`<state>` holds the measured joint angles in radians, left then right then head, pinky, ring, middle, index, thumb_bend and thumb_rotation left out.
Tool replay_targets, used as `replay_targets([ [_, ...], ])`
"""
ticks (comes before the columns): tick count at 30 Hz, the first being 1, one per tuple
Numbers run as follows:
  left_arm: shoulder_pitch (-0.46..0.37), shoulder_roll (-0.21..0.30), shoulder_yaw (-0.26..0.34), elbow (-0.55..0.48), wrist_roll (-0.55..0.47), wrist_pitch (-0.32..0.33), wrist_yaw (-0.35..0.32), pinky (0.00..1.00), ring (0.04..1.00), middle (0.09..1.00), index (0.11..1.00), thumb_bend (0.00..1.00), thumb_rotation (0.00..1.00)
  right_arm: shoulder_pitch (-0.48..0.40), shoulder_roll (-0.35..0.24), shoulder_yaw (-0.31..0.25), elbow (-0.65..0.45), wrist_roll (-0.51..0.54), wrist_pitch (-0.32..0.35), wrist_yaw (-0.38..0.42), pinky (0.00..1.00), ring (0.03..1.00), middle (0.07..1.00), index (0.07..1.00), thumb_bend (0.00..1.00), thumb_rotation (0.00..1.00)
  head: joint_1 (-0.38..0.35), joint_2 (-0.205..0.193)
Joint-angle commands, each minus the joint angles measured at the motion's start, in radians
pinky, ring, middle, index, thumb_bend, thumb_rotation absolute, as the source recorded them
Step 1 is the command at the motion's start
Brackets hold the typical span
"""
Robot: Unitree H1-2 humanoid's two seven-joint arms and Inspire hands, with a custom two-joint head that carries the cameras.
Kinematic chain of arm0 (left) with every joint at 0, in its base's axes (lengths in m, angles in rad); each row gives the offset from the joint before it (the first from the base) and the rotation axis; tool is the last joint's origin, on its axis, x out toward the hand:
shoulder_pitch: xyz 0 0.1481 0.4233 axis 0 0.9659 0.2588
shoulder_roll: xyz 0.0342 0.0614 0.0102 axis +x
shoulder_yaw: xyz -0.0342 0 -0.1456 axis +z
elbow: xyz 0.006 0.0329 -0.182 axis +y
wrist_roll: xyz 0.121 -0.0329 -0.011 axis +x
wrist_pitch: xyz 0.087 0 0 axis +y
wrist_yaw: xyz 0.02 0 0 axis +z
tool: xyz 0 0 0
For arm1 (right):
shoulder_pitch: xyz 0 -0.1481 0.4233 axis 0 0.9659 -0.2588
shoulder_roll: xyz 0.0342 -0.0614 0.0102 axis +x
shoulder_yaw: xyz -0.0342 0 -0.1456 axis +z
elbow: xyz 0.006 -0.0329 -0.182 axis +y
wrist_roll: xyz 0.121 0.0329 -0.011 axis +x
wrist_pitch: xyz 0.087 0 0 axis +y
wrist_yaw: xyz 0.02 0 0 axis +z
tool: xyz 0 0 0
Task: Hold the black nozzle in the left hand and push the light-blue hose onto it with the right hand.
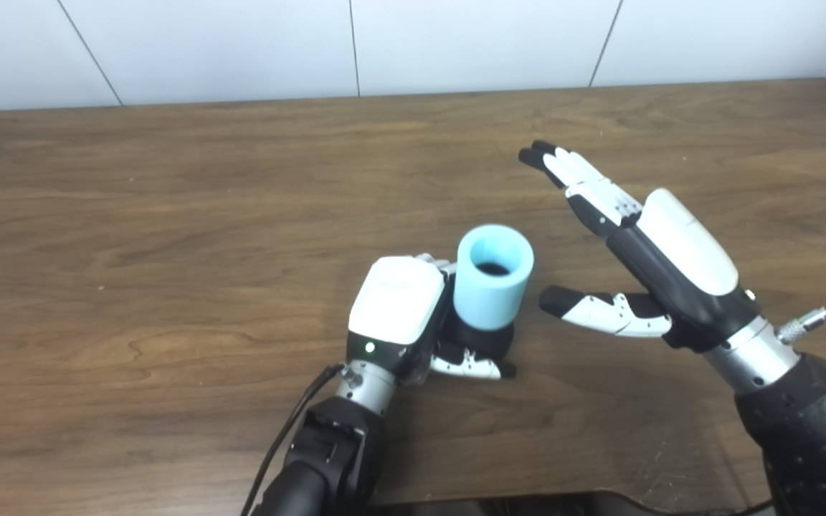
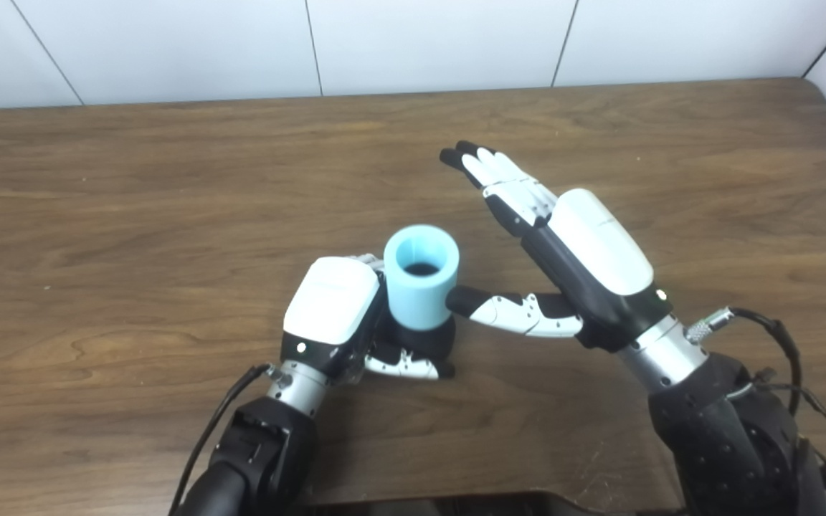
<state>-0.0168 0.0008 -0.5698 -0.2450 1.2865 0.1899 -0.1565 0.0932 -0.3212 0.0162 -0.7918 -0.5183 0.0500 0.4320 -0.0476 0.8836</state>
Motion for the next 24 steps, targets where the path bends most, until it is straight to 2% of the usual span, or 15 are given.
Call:
replay_targets([
  [1, -0.019, -0.021, 0.017, -0.046, -0.007, 0.022, -0.045, 0.87, 0.836, 0.817, 0.812, 0.92, 0.26, -0.013, -0.01, -0.009, -0.031, 0.005, -0.006, -0.014, 0.91, 0.977, 0.984, 0.967, 0.47, 1.0, 0.0, 0.0],
  [3, -0.033, -0.033, 0.034, -0.067, -0.026, 0.033, -0.09, 0.95, 0.88, 0.854, 0.852, 0.95, 0.28, -0.012, -0.01, -0.013, -0.027, 0.012, -0.01, -0.02, 0.91, 0.974, 0.982, 0.967, 0.47, 1.0, 0.002, 0.0],
  [9, -0.068, -0.031, 0.072, -0.11, -0.051, 0.043, -0.186, 1.0, 0.914, 0.894, 0.892, 0.98, 0.3, -0.008, -0.009, -0.016, -0.014, 0.015, -0.02, -0.03, 0.91, 0.971, 0.979, 0.966, 0.49, 1.0, 0.002, -0.002],
  [15, -0.094, -0.001, 0.096, -0.155, -0.053, 0.028, -0.251, 1.0, 0.993, 0.97, 0.937, 1.0, 0.34, -0.009, -0.011, -0.012, -0.016, 0.002, -0.022, -0.025, 0.9, 0.964, 0.976, 0.967, 0.49, 1.0, 0.004, -0.004],
  [20, -0.109, 0.017, 0.117, -0.172, -0.066, 0.024, -0.28, 1.0, 1.0, 0.988, 0.952, 1.0, 0.33, -0.012, -0.011, -0.013, -0.009, 0.007, -0.027, -0.03, 0.88, 0.957, 0.968, 0.962, 0.49, 1.0, 0.003, -0.009],
  [24, -0.123, 0.034, 0.144, -0.193, -0.08, 0.026, -0.319, 1.0, 1.0, 1.0, 0.983, 1.0, 0.36, -0.012, -0.015, -0.017, -0.006, 0.011, -0.03, -0.031, 0.88, 0.952, 0.964, 0.96, 0.48, 1.0, 0.009, -0.01],
])
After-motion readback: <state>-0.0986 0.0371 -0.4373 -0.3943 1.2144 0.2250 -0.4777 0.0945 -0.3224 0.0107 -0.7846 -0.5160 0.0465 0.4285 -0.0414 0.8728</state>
